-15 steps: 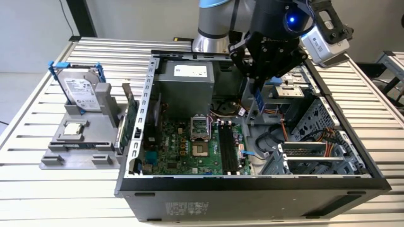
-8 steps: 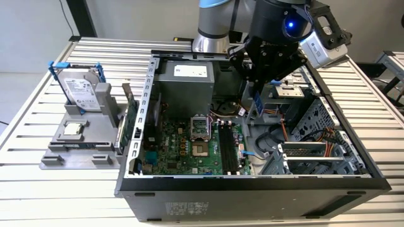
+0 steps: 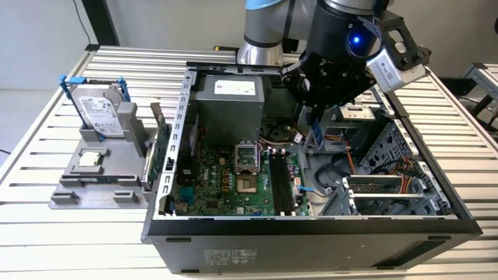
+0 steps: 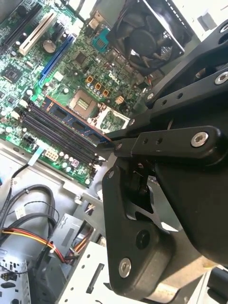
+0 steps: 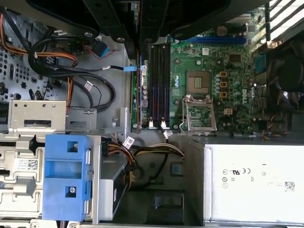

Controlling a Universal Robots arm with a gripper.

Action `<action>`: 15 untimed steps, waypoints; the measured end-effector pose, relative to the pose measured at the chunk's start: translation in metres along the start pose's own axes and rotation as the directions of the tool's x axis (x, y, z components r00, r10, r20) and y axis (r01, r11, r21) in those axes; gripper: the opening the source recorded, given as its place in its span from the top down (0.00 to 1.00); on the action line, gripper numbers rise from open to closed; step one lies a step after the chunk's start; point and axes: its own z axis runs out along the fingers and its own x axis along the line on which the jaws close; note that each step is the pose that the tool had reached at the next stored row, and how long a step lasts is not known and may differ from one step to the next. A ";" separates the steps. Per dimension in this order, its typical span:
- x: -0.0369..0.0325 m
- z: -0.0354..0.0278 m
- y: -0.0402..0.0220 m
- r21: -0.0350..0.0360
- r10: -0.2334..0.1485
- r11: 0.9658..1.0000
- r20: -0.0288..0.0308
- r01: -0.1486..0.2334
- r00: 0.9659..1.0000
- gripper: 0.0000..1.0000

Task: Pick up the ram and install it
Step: 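Insert the ram into the slot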

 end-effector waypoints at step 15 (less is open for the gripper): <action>0.0002 0.0098 -0.0006 0.000 0.002 1.000 0.000 -0.002 1.000 1.00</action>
